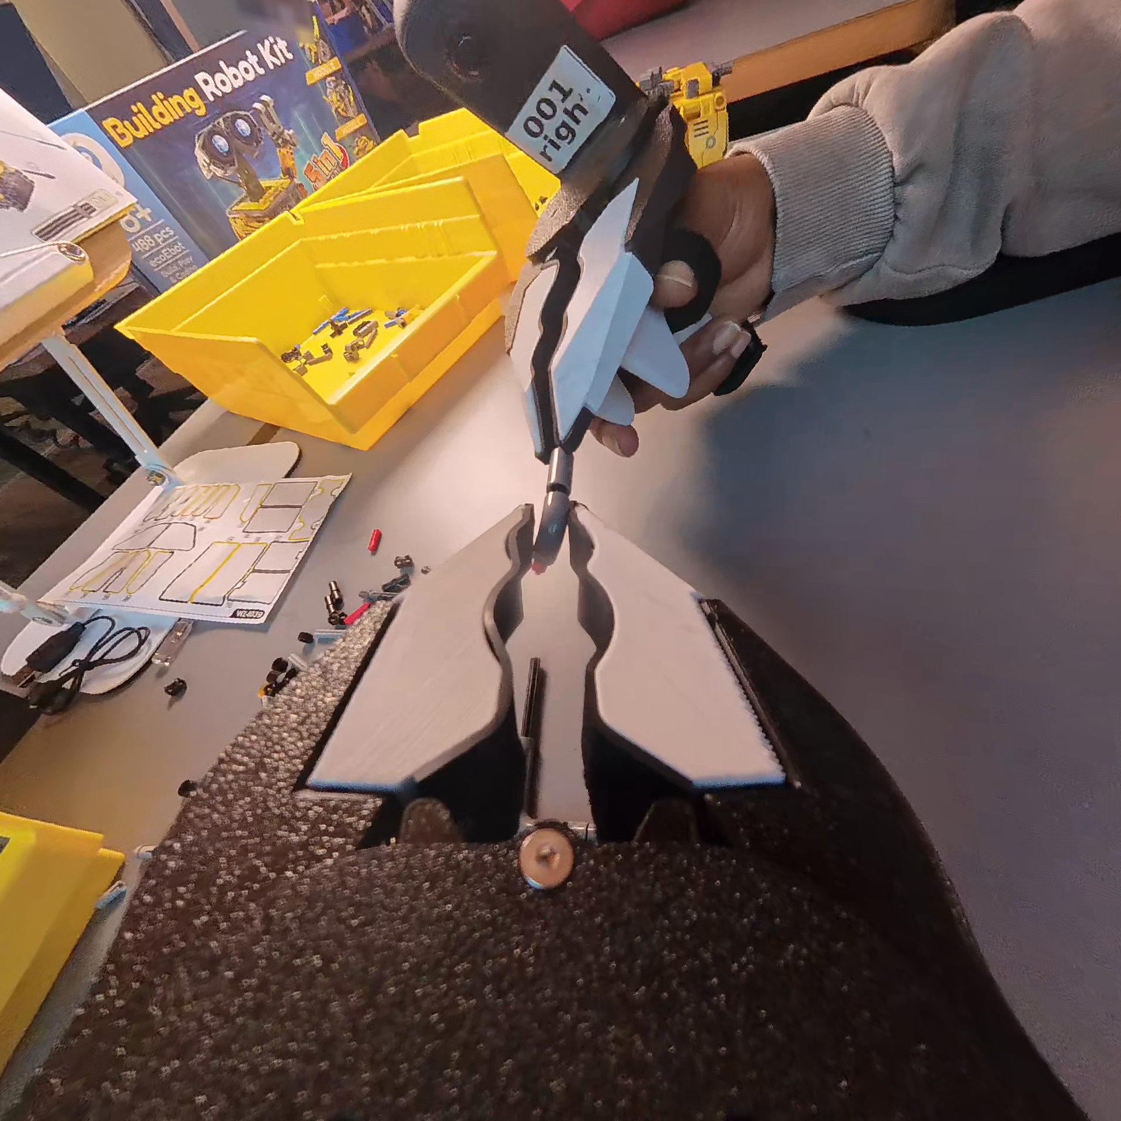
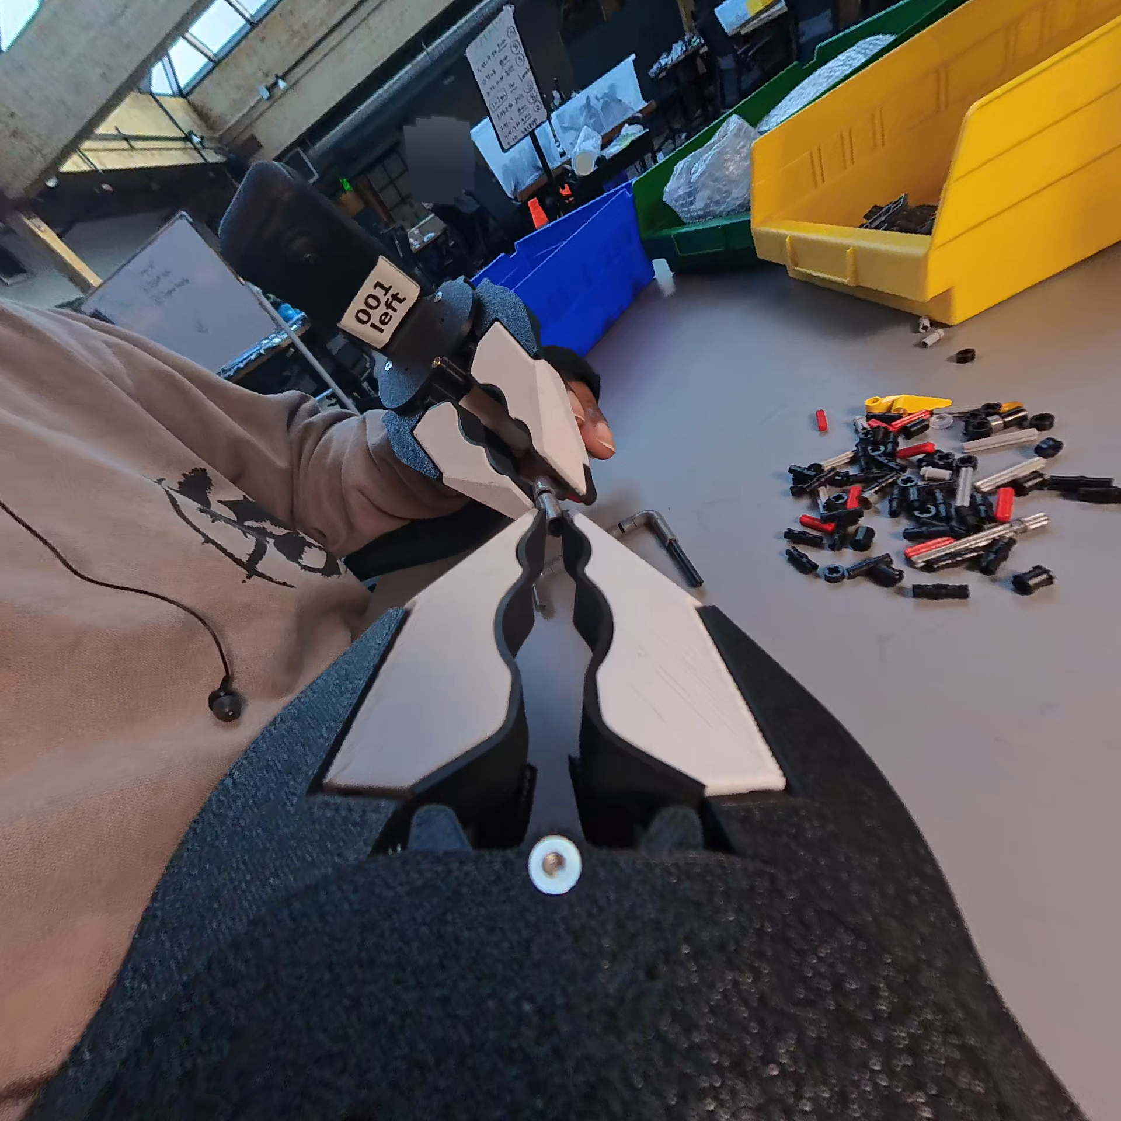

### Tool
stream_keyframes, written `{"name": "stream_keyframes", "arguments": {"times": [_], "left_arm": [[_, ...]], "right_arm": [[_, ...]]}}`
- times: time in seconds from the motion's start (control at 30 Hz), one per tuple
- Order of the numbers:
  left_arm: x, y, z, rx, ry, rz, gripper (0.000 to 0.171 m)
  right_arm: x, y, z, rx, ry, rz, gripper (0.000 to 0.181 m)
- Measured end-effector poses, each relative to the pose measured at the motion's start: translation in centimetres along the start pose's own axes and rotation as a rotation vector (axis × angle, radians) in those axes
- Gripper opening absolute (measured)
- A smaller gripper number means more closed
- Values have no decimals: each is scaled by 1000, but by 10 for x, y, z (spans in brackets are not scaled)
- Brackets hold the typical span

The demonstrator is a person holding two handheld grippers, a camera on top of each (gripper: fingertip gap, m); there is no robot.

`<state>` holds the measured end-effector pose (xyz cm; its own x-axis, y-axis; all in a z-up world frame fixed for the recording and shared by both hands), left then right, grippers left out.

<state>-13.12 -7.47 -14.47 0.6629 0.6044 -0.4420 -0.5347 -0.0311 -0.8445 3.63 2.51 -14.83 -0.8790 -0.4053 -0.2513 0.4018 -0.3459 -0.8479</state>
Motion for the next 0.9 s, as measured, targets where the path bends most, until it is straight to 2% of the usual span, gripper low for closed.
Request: {"name": "stream_keyframes", "arguments": {"times": [0.13,0.23,0.4,0.6,0.7,0.83,0.9], "left_arm": [[-2,-3,-5,50,14,-8,7],[-2,-4,-6,58,30,-12,7],[-3,-5,-7,67,43,-28,7],[-3,-3,-5,47,60,-20,7],[3,5,-6,17,144,62,7],[22,23,-14,-13,242,281,7],[28,28,-17,-23,265,341,8]], "right_arm": [[-3,-1,7,-120,20,14,4],[-2,0,12,-163,5,25,17],[4,3,15,-233,43,58,6],[-7,2,19,-404,132,80,6],[-14,4,20,-524,231,131,6],[-16,10,20,-620,298,207,6],[-12,14,20,-639,304,228,6]]}}
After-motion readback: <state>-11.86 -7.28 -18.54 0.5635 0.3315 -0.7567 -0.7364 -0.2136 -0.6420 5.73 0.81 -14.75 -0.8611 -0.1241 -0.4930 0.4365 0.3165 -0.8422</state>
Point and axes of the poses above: each gripper's, where its closed fingertips meet, x out along the fingers, y out of its underside, z = x × y across the jaws, the point moved 10 cm from there along -x, back along the fingers, and after that the axes turned 8 degrees about z, right-handed, at the moved point
